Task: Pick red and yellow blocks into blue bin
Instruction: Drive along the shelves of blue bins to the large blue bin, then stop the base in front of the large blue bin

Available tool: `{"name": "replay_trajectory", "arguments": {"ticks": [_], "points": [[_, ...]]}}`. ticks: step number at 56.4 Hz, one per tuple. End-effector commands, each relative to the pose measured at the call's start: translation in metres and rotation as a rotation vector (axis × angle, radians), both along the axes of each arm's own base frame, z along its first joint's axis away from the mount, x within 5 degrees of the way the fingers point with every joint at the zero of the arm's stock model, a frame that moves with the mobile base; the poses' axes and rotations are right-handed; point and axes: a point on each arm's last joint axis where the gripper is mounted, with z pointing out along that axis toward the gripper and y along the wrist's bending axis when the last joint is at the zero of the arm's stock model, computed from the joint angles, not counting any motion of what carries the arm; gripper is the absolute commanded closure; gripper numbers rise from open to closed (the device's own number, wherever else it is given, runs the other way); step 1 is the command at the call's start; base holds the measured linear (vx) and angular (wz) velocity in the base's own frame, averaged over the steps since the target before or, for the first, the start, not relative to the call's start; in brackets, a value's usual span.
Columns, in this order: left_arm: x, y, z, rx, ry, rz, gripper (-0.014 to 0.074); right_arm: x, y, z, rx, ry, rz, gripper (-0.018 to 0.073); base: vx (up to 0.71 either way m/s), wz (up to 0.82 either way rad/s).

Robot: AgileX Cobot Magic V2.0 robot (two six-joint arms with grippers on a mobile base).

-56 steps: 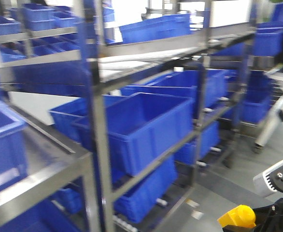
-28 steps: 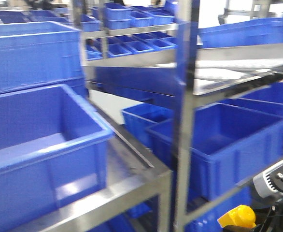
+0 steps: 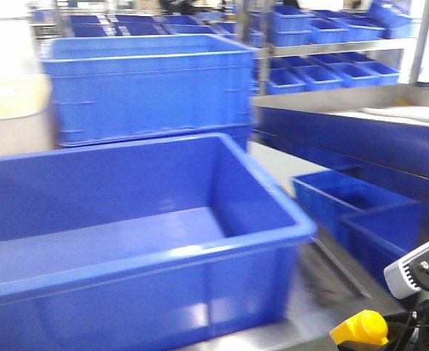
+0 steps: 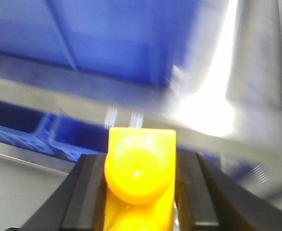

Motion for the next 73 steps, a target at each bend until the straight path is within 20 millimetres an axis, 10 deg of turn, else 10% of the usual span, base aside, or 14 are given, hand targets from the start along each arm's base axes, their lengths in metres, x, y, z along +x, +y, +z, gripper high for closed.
{"name": "replay_trajectory", "arguments": {"ticks": [1,73], "points": [[0.0025,-0.0005,0.0143,-0.045,-0.08,0.005,0.0311,0.0029,-0.0003,0.0155,0.033,-0.092,-0.02,0.0303,0.1,0.56],[0.0025,-0.0005,0.0143,-0.045,-0.08,0.005,0.0311,0.003,-0.0003,0.0156,0.033,-0.093,-0.02,0.0303,0.02,0.21]]}}
